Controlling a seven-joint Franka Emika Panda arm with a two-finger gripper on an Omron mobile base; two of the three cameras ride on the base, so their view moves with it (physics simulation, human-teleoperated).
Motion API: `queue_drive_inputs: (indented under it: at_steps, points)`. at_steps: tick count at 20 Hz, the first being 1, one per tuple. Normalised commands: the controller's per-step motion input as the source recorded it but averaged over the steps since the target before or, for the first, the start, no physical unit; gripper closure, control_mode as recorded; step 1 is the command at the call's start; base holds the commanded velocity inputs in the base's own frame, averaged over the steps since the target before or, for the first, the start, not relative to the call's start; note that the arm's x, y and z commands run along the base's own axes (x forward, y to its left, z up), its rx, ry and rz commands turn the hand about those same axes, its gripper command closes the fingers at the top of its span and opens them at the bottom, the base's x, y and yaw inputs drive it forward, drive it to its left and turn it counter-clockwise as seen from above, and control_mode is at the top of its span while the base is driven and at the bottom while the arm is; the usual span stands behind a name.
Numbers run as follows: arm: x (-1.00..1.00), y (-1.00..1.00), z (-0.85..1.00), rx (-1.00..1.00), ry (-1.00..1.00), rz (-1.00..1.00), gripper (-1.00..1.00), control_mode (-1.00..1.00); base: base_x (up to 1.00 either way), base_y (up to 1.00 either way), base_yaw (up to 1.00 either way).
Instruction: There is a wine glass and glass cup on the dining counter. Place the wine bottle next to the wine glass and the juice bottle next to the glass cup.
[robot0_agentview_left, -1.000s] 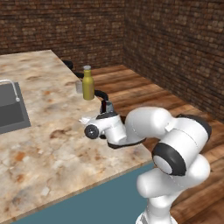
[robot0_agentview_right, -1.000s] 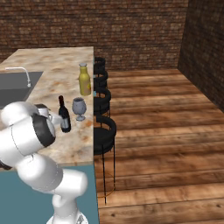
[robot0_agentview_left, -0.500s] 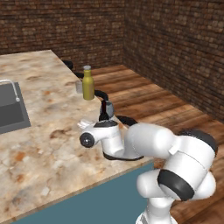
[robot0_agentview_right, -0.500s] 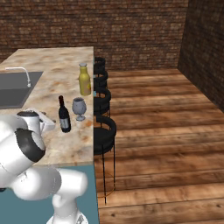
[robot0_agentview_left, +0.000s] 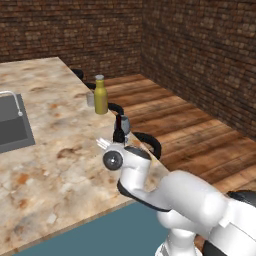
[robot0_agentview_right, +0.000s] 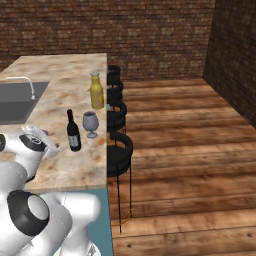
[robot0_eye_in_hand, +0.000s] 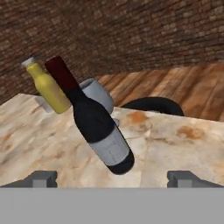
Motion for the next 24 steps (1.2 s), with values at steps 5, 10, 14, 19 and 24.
queue_drive_inputs:
  at_steps: [5, 10, 14, 19, 24]
  points:
    - [-0.54, -0.15, 0.42, 0.25, 0.19, 0.05, -1.00, -1.00, 0.00, 0.00, 0.00]
    - [-0.62, -0.14, 0.35, 0.08, 0.22, 0.25, -1.00, -1.00, 0.00, 0.00, 0.00]
    - [-0.62, -0.08, 0.26, 0.00, 0.18, 0.33, -1.00, -1.00, 0.00, 0.00, 0.00]
    - [-0.52, -0.02, 0.21, -0.09, 0.18, 0.41, -1.00, -1.00, 0.00, 0.00, 0.00]
    - [-0.46, 0.00, 0.23, -0.09, 0.19, 0.40, -1.00, -1.00, 0.00, 0.00, 0.00]
